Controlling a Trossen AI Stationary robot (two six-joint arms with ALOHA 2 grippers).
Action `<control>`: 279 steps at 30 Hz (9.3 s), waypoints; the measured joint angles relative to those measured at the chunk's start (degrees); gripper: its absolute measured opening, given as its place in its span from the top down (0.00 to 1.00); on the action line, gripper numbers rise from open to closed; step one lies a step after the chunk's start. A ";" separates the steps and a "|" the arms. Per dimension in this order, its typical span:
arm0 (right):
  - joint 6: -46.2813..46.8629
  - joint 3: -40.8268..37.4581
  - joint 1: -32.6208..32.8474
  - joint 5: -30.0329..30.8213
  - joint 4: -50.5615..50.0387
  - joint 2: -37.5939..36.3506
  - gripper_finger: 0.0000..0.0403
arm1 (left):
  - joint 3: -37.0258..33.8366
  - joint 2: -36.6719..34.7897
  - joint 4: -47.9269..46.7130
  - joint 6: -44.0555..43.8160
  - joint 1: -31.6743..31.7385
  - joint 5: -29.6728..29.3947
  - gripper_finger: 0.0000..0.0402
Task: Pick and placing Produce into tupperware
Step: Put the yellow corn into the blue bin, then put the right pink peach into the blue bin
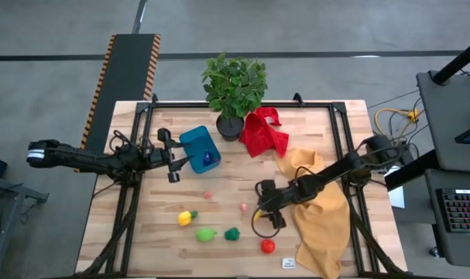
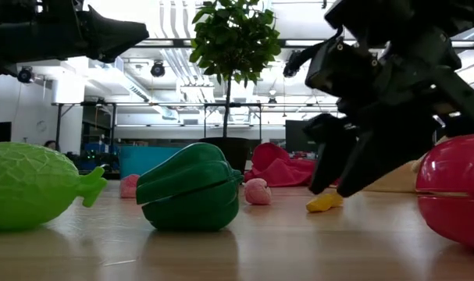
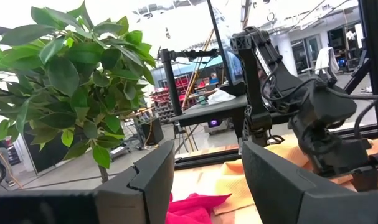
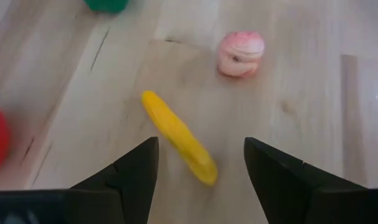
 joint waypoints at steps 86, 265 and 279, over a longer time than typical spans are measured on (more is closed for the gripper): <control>-15.76 18.30 -18.28 15.70 32.65 15.64 0.92 | -0.28 1.11 -0.46 0.27 0.04 -0.08 0.57; -2.11 7.21 -7.79 17.34 31.90 11.75 0.82 | -0.35 1.81 -0.71 0.20 0.02 -1.01 0.57; -5.11 7.23 -17.12 15.13 42.00 11.70 0.82 | -0.35 1.81 -1.84 0.22 0.02 -1.01 0.57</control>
